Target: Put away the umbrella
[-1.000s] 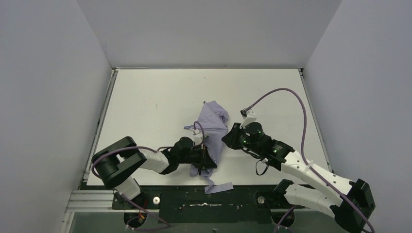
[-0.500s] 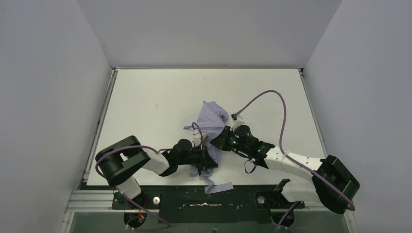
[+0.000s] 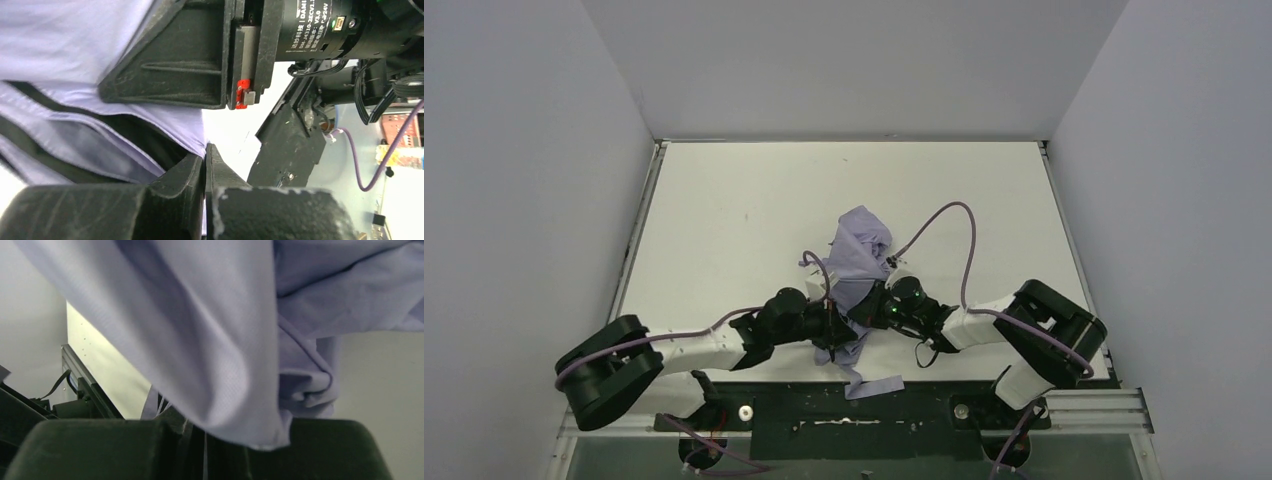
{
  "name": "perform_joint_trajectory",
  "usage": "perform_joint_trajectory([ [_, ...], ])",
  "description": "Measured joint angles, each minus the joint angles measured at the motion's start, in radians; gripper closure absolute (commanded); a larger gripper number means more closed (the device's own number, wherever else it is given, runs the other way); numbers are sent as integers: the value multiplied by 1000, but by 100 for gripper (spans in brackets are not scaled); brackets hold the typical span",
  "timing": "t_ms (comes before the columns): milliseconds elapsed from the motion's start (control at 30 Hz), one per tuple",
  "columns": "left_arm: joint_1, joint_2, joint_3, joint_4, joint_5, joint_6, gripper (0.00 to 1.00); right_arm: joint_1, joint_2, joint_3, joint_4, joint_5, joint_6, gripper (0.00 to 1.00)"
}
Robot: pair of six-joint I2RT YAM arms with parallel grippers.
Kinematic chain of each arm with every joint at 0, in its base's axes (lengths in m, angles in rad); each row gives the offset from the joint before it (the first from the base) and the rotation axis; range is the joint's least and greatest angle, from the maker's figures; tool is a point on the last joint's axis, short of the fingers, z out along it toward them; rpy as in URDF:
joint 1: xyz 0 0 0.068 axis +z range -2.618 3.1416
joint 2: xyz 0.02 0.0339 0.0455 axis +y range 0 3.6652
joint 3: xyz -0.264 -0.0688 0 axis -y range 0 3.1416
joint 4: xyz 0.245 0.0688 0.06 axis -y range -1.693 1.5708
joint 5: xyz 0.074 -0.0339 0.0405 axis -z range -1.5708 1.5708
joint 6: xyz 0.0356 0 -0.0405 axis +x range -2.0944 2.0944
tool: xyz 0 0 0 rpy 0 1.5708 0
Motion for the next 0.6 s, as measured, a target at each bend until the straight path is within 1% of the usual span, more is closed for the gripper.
perform_joint_trajectory([
  [33, 0, -31, 1, -47, -17, 15, 100, 2, 20, -7, 35, -5, 3, 100],
  [100, 0, -117, 1, -168, -57, 43, 86, 5, 52, -13, 93, -17, 8, 100],
  [200, -3, -271, 8, -324, -88, 76, 60, 4, 108, -17, 159, -21, 0, 100],
  [267, -7, -375, 35, -428, -116, 99, 48, 4, 129, -23, 197, -24, -3, 100],
  [333, 2, -447, 76, -520, -147, 116, 40, 4, 133, -28, 212, -23, -10, 100],
  [400, 37, -497, 131, -604, -171, 134, 37, 4, 134, -33, 220, -22, -23, 100],
  [433, 77, -510, 170, -653, -174, 141, 35, 4, 133, -33, 219, -23, -33, 100],
  [500, 150, -506, 231, -713, -178, 146, 30, 3, 125, -31, 201, -24, -55, 100],
  [600, 272, -441, 370, -826, -175, 148, 24, 3, 82, -3, 86, -23, -124, 100],
])
